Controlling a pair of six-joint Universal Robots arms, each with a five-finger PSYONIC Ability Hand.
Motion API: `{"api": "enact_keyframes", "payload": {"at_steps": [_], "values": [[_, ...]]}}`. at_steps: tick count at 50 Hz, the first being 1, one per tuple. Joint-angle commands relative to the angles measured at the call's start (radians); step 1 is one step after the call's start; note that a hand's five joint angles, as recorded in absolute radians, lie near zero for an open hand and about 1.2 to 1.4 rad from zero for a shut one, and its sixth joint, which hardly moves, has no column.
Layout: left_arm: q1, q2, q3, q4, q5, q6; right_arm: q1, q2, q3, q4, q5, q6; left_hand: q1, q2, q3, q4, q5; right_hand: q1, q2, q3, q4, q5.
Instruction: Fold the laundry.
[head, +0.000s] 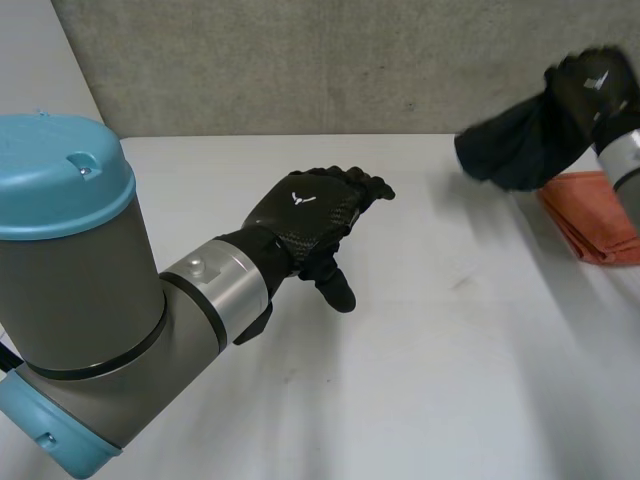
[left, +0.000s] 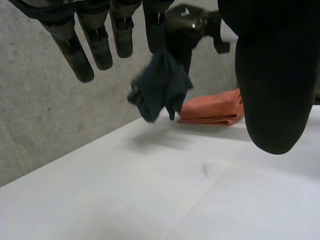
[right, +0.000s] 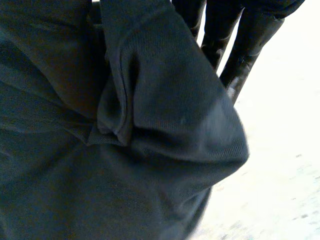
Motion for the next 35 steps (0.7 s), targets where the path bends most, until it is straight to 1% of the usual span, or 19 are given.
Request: {"api": "enact_keyframes", "payload": {"at_steps": [1,5,12,18,23,24,27,28,31,32,34,35], "values": [[-0.001,0.001,0.005,0.005,0.000,-0.013,-0.040,0.043,-0.216,0.029,0.040,0.115,-0.024,-0.018,-0.031,-0.017,-0.006,0.482,0.238,0.299,0.204,0.351],[-0.001,-0.002,0.005,0.005,0.000,-0.022,-0.082,0.118,-0.330,0.104,0.029,0.123,-0.024,-0.018,-0.031,-0.017,-0.006,0.482,0.238,0.299,0.204,0.351],[-0.001,-0.013,-0.004,0.005,0.000,-0.031,-0.183,0.197,-0.339,0.141,-0.035,0.114,-0.021,-0.015,-0.028,-0.014,-0.003,0.482,0.238,0.299,0.204,0.351],[-0.001,-0.027,-0.009,0.005,0.000,-0.033,-0.324,0.257,-0.292,0.157,-0.162,0.108,-0.021,-0.015,-0.028,-0.014,-0.003,0.482,0.238,0.299,0.204,0.351],[-0.001,-0.039,-0.009,0.005,0.000,-0.033,-0.401,0.270,-0.220,0.163,-0.264,0.089,-0.021,-0.015,-0.028,-0.014,-0.003,0.482,0.238,0.299,0.204,0.351],[-0.003,-0.041,-0.009,0.005,0.000,-0.033,-0.427,0.265,-0.191,0.164,-0.300,0.083,-0.021,-0.015,-0.028,-0.014,-0.003,0.482,0.238,0.299,0.204,0.351],[-0.003,-0.041,-0.009,0.005,0.000,-0.033,-0.459,0.260,-0.164,0.167,-0.348,0.076,-0.021,-0.015,-0.028,-0.014,-0.003,0.482,0.238,0.299,0.204,0.351],[-0.003,-0.041,-0.009,0.005,0.000,-0.033,-0.468,0.256,-0.152,0.175,-0.377,0.073,-0.021,-0.015,-0.028,-0.014,-0.003,0.482,0.238,0.299,0.204,0.351],[-0.004,-0.041,-0.009,0.005,0.000,-0.033,-0.473,0.253,-0.149,0.196,-0.400,0.074,-0.021,-0.015,-0.028,-0.014,-0.003,0.460,0.216,0.277,0.181,0.329],[-0.004,-0.039,-0.009,0.005,-0.001,-0.033,-0.474,0.254,-0.152,0.216,-0.403,0.073,-0.021,-0.015,-0.028,-0.014,-0.003,-0.017,-0.261,-0.200,-0.296,-0.148],[-0.007,-0.039,-0.009,0.005,-0.001,-0.033,-0.474,0.253,-0.155,0.239,-0.400,0.069,-0.021,-0.015,-0.028,-0.014,-0.003,-0.740,-0.984,-0.922,-1.018,-0.871],[-0.007,-0.039,-0.009,0.005,-0.001,-0.033,-0.474,0.253,-0.158,0.253,-0.400,0.065,-0.021,-0.015,-0.028,-0.014,-0.003,-0.740,-0.984,-0.922,-1.018,-0.871]]}}
